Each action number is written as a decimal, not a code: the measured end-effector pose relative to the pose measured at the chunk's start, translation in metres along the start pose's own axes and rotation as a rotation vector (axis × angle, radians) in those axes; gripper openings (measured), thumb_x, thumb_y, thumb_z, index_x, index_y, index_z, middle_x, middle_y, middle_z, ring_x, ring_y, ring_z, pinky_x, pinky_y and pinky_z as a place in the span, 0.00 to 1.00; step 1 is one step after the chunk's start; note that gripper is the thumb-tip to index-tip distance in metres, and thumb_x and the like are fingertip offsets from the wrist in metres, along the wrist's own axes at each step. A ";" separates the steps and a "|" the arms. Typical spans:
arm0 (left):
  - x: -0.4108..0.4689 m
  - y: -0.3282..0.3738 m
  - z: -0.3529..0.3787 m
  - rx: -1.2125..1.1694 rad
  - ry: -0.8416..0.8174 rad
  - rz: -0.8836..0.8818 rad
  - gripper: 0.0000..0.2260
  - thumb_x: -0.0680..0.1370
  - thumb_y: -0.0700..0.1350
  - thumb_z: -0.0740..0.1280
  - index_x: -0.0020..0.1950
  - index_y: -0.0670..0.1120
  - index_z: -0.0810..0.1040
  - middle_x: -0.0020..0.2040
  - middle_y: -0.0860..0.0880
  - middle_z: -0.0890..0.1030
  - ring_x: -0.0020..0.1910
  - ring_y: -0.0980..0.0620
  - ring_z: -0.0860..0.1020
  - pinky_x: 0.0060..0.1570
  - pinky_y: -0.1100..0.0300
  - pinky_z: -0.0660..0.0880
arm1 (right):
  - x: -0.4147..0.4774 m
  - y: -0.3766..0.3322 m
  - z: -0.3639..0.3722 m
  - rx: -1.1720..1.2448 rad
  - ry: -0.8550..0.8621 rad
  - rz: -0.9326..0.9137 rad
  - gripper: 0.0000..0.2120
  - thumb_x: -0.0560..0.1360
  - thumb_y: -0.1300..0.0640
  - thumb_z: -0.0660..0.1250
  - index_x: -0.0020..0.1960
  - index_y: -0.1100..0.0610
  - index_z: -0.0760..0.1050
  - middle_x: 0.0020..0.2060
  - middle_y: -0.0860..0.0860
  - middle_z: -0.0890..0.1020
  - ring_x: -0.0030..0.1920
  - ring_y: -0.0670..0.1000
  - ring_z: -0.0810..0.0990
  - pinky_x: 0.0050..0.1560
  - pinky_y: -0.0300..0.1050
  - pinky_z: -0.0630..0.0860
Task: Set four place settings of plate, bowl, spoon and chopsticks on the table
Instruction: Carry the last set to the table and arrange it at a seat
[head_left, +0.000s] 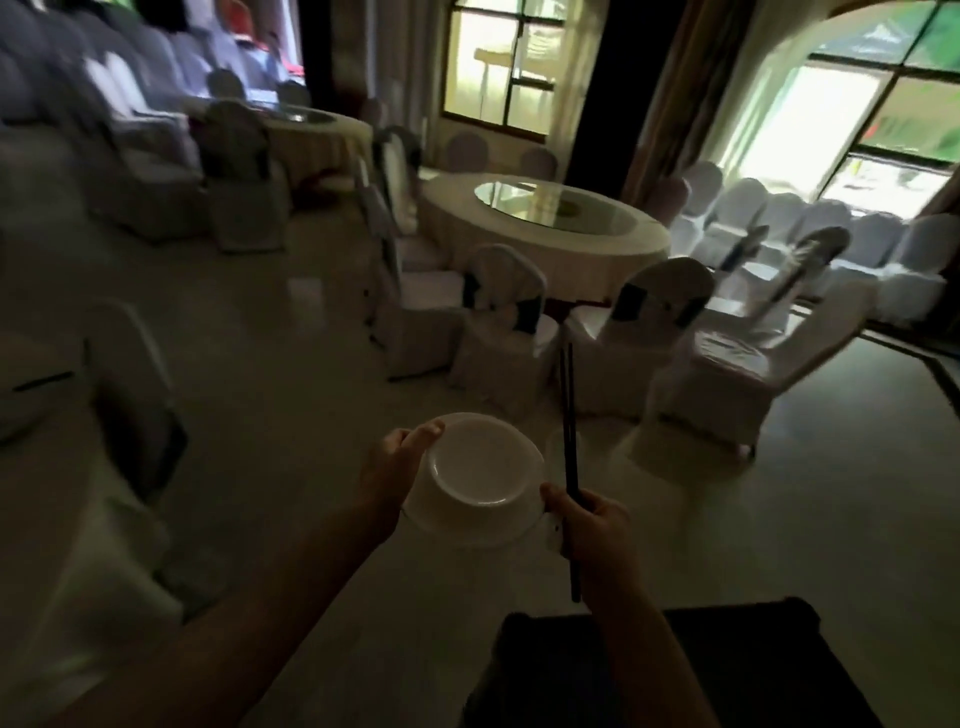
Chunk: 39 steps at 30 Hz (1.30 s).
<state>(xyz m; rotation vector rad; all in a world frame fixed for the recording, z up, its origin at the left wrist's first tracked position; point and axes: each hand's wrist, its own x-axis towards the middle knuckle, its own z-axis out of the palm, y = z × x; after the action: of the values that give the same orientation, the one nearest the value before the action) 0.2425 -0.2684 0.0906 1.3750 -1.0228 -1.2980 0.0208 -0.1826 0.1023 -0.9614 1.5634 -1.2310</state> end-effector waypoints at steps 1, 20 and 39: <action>0.011 0.002 -0.014 -0.008 0.037 0.005 0.20 0.67 0.62 0.69 0.48 0.48 0.83 0.45 0.46 0.86 0.48 0.45 0.83 0.51 0.44 0.80 | 0.012 -0.005 0.017 -0.020 -0.032 0.000 0.10 0.74 0.50 0.72 0.41 0.56 0.86 0.39 0.61 0.86 0.37 0.59 0.86 0.36 0.51 0.83; 0.319 0.096 -0.245 -0.123 0.383 0.042 0.23 0.68 0.62 0.69 0.51 0.46 0.83 0.46 0.47 0.86 0.45 0.48 0.85 0.44 0.51 0.80 | 0.303 -0.119 0.368 -0.147 -0.332 -0.077 0.08 0.73 0.51 0.73 0.40 0.55 0.86 0.26 0.51 0.81 0.22 0.44 0.75 0.23 0.39 0.71; 0.658 0.164 -0.373 -0.097 0.881 0.060 0.16 0.75 0.57 0.69 0.45 0.43 0.82 0.42 0.47 0.84 0.42 0.48 0.81 0.39 0.56 0.74 | 0.648 -0.204 0.669 -0.244 -0.723 -0.148 0.14 0.73 0.53 0.74 0.35 0.64 0.83 0.23 0.55 0.75 0.25 0.52 0.71 0.28 0.46 0.66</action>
<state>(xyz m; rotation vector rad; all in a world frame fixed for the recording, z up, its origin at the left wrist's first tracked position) 0.6761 -0.9088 0.1139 1.5900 -0.3781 -0.5583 0.4773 -1.0192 0.1171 -1.4969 1.0808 -0.6632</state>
